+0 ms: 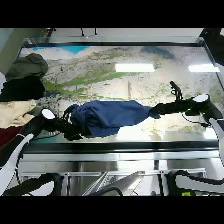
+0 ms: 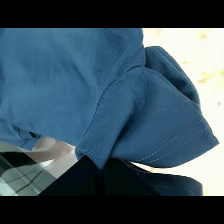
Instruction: Fold the shirts.
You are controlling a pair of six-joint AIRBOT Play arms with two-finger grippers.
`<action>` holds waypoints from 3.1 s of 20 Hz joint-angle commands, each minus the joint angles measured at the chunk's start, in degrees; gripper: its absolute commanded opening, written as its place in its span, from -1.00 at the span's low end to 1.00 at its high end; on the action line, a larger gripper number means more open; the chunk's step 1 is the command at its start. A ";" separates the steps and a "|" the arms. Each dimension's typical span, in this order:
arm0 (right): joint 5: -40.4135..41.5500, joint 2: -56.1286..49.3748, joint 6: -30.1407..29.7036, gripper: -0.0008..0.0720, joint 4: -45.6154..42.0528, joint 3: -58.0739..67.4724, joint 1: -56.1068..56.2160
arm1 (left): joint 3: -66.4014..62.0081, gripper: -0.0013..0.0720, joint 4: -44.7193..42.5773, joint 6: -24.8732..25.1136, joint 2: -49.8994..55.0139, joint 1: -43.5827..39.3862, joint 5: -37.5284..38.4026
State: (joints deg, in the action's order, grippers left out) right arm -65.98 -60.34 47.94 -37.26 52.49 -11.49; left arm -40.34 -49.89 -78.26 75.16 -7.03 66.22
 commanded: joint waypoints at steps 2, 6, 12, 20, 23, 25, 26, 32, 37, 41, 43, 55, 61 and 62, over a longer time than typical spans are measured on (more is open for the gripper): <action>-0.46 -0.02 0.00 -0.92 0.04 -0.02 0.04 | 2.45 0.93 0.57 -0.15 -0.48 -3.89 -11.69; -0.44 -0.02 0.00 -0.92 0.02 -0.02 0.04 | 2.45 0.81 0.98 -0.13 -0.50 -4.22 -17.20; -0.46 0.42 0.02 -0.92 0.07 0.00 0.04 | -2.62 -0.92 3.45 3.45 -1.16 -4.22 -10.01; 1.31 19.04 0.02 -0.92 0.28 5.97 -0.55 | -29.62 -0.92 8.68 2.73 -18.99 -1.38 -1.20; 7.80 30.21 0.00 -0.92 0.22 13.60 -1.55 | -41.75 -0.92 10.58 2.73 -26.25 1.57 -1.03; 13.14 36.87 -0.96 -0.92 0.20 19.26 -1.64 | -49.18 -0.92 10.43 2.78 -30.69 3.87 -1.05; 14.25 39.34 -2.40 -0.92 0.20 21.86 -1.64 | -52.54 -0.92 10.45 2.78 -32.63 5.35 -1.07; 9.68 44.48 -3.02 -0.92 2.32 30.71 -1.66 | -68.19 -0.92 10.45 2.73 -39.41 18.43 3.98; 0.68 31.19 -8.04 -0.91 14.73 29.40 -5.79 | -60.43 -0.93 14.34 1.75 -31.01 27.12 13.55; -0.87 11.78 -16.17 -0.91 22.58 27.39 -0.79 | -44.02 -0.93 14.97 6.97 -18.84 20.48 12.66; 0.68 0.55 -18.45 -0.91 22.56 27.39 5.38 | -37.70 -0.92 14.97 9.97 -10.78 16.22 9.18; 5.75 -19.50 -0.92 0.09 8.68 27.58 0.35 | -46.86 -0.92 14.93 13.64 26.40 13.11 6.21; -7.65 -7.63 16.83 0.08 -10.25 11.74 -15.63 | -52.28 -0.92 14.93 13.14 29.51 13.14 9.03; -6.56 -4.92 17.79 0.09 -11.69 6.49 -16.94 | -52.28 -0.93 14.97 13.03 29.49 13.14 8.92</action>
State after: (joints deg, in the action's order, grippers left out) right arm -69.43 -71.33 58.33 -40.58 69.01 -22.83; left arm -91.02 -34.89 -64.90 103.53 6.07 74.17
